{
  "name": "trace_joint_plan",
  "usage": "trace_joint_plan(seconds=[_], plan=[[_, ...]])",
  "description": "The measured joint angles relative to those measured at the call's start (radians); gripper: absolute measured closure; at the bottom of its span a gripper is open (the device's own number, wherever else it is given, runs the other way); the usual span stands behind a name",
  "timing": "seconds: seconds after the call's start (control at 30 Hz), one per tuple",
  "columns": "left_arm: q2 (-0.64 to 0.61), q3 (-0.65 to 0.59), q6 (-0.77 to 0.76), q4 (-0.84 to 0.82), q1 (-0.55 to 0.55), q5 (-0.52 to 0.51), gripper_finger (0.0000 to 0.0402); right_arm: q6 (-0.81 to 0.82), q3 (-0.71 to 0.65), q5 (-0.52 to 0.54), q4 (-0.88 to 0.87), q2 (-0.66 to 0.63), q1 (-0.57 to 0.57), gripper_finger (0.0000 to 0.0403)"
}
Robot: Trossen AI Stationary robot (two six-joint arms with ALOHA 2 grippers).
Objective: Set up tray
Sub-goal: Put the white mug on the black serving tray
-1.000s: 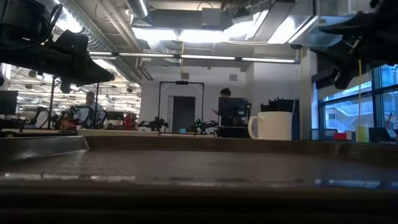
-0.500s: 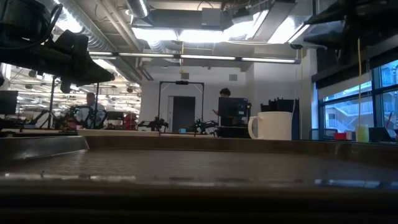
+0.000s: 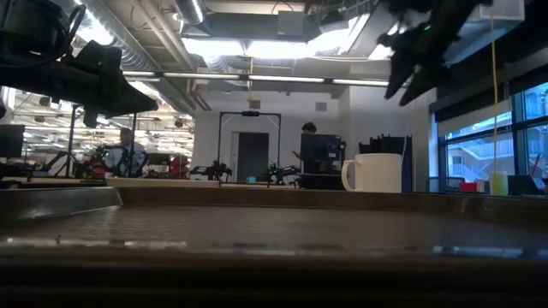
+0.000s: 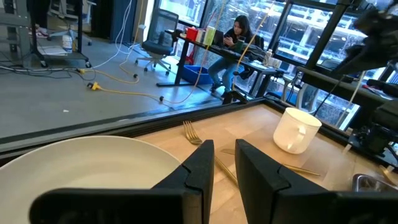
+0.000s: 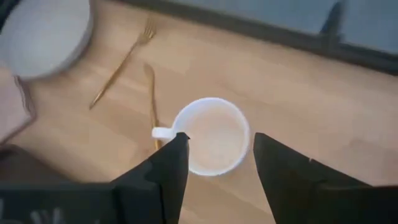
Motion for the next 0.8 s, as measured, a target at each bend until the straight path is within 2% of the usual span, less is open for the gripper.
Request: trace_joint_plan(seconds=[0.23, 0.33, 0.53, 0.8], plan=[[0.000, 0.000, -0.032, 0.000, 0.000, 0.001, 0.0343, -0.205, 0.056, -0.124, -0.005, 0.213, -0.139, 0.0221], [0.000, 0.000, -0.037, 0.000, 0.000, 0.001, 0.0343, -0.241, 0.056, -0.160, -0.015, 0.279, -0.186, 0.0221], [0.000, 0.000, -0.036, 0.000, 0.000, 0.001, 0.0343, -0.191, 0.056, -0.258, -0.016, 0.352, -0.237, 0.0221], [0.000, 0.000, -0.036, -0.001, 0.000, -0.005, 0.0343, -0.155, 0.055, -0.256, -0.021, 0.406, -0.235, 0.0222]])
